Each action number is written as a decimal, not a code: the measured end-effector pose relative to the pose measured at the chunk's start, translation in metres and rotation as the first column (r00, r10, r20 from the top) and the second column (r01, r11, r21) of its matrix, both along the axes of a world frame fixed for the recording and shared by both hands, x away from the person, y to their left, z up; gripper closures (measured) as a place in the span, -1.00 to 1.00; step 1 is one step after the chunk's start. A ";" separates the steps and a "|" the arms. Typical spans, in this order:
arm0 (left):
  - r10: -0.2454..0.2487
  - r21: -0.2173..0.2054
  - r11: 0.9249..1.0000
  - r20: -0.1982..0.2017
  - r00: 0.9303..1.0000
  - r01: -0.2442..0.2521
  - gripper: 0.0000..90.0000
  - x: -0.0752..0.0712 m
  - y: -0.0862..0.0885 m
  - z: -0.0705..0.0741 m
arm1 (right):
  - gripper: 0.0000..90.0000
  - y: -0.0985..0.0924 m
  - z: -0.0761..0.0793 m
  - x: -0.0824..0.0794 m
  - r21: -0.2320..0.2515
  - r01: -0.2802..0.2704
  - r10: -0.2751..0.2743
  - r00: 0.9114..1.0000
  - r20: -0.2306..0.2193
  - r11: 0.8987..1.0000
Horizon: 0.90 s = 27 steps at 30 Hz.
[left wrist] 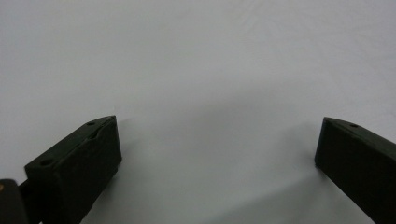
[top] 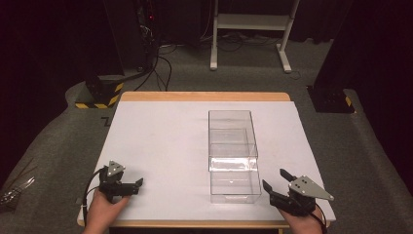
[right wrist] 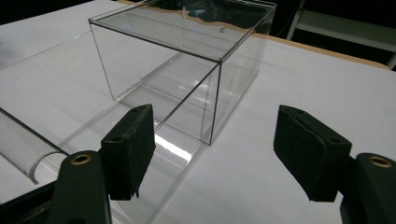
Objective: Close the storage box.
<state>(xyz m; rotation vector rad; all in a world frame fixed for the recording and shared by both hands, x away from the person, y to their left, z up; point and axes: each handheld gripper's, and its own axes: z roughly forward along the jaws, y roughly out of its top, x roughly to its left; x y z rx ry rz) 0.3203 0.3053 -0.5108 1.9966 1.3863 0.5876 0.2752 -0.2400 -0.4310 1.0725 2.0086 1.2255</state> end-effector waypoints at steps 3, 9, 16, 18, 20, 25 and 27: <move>0.000 0.000 1.000 0.000 1.000 0.000 -0.99 0.000 0.000 0.000 | -0.34 0.002 0.001 -0.002 0.000 -0.007 0.007 1.000 0.005 1.000; 0.000 0.000 1.000 0.000 1.000 0.000 -0.99 0.000 0.000 0.000 | -0.35 0.004 0.004 -0.009 0.019 -0.024 0.024 1.000 0.009 1.000; 0.000 0.001 1.000 0.000 1.000 0.000 -0.99 0.000 0.000 0.000 | -0.35 0.010 0.000 -0.021 0.022 -0.058 0.058 0.998 0.003 0.998; 0.000 0.000 1.000 0.001 1.000 0.000 -0.99 0.000 0.000 0.000 | -0.35 0.013 -0.002 -0.024 0.020 -0.066 0.066 0.998 -0.003 0.998; 0.000 0.000 1.000 0.000 1.000 0.000 -0.99 0.000 0.000 0.000 | -0.35 0.016 -0.005 -0.026 0.014 -0.079 0.079 0.997 -0.007 0.997; 0.000 0.000 1.000 0.000 1.000 0.000 -0.99 0.000 0.000 0.000 | -0.35 0.019 -0.010 -0.023 0.017 -0.090 0.091 0.995 -0.040 0.996; 0.000 0.000 1.000 0.000 1.000 0.000 -0.99 0.000 0.000 0.000 | -0.35 0.019 -0.013 -0.022 0.023 -0.101 0.102 0.993 -0.059 0.995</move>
